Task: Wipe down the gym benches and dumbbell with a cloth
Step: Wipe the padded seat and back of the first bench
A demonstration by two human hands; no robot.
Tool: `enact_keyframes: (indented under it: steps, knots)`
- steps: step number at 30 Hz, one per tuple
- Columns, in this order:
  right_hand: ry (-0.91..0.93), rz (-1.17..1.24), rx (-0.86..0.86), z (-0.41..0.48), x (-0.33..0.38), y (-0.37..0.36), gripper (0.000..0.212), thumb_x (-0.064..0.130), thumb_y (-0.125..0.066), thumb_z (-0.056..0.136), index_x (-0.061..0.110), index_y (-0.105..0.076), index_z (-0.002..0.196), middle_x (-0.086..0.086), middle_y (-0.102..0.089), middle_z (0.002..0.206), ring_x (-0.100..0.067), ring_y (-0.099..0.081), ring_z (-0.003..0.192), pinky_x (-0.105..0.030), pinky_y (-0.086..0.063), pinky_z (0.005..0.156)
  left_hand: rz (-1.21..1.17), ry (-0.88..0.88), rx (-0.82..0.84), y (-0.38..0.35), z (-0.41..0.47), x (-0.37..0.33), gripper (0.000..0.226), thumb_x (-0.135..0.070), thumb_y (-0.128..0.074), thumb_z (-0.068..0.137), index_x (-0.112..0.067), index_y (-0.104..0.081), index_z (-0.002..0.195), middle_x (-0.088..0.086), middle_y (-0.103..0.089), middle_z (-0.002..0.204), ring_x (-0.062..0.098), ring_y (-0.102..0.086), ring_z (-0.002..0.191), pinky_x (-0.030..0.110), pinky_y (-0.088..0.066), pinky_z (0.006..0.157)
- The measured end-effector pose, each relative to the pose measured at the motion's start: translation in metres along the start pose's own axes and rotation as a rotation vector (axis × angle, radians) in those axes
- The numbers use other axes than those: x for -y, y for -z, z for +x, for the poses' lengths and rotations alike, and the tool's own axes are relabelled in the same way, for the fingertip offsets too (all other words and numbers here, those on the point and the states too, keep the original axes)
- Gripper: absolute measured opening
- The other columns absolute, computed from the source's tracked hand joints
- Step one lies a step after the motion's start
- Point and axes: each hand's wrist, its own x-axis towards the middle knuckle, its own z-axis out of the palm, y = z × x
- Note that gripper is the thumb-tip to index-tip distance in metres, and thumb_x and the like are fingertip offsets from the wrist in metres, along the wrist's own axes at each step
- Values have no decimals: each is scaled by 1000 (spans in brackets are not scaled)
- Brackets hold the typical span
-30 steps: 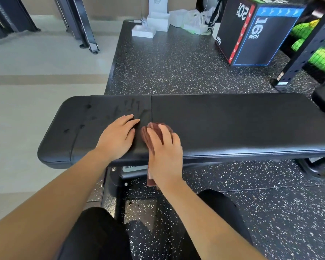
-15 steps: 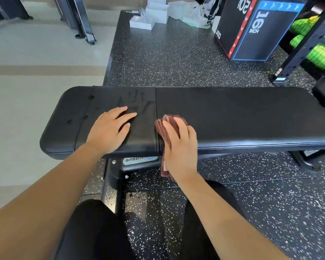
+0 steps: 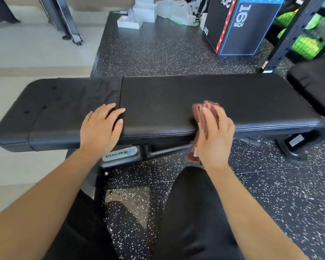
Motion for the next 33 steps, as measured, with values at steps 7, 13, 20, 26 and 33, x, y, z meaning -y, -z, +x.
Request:
enact_keyframes:
  steps: [7, 13, 20, 26, 33]
  knots:
    - [69, 117, 183, -1, 45, -9, 54, 3, -65, 78, 19, -53, 128, -12, -49, 135, -36, -45, 112, -47, -46, 94, 17, 16, 45, 6, 3, -8, 47, -35, -30, 91, -19, -51, 130, 5, -46, 141, 27, -38, 132, 50, -28, 107]
    - [76, 127, 374, 14, 104, -25, 52, 10, -66, 80, 24, -53, 130, -7, -48, 138, -38, -46, 115, -47, -46, 89, -45, -52, 154, 20, 5, 17, 52, -38, -31, 94, -16, -41, 139, 3, -40, 146, 22, -35, 135, 44, -26, 112]
    - [57, 151, 526, 40, 158, -60, 46, 19, -52, 91, 29, -43, 135, 0, -32, 147, -34, -32, 124, -44, -38, 98, 12, -57, 210, 40, 10, 80, 59, -48, -24, 91, -20, -41, 139, -1, -39, 146, 19, -37, 133, 49, -27, 111]
    - [35, 176, 570, 63, 221, -105, 41, 21, -48, 93, 27, -45, 134, -2, -36, 143, -35, -38, 115, -48, -41, 97, -12, -101, 199, 44, 43, 149, 49, -35, -40, 96, -14, -40, 140, 6, -36, 149, 24, -31, 137, 48, -28, 111]
    - [-11, -19, 660, 64, 252, -115, 45, 29, -47, 95, 25, -38, 139, -3, -28, 148, -35, -35, 118, -48, -38, 101, -57, -81, 240, 28, 66, 195, 56, -43, -35, 96, -20, -27, 146, 2, -21, 156, 21, -15, 143, 47, -14, 116]
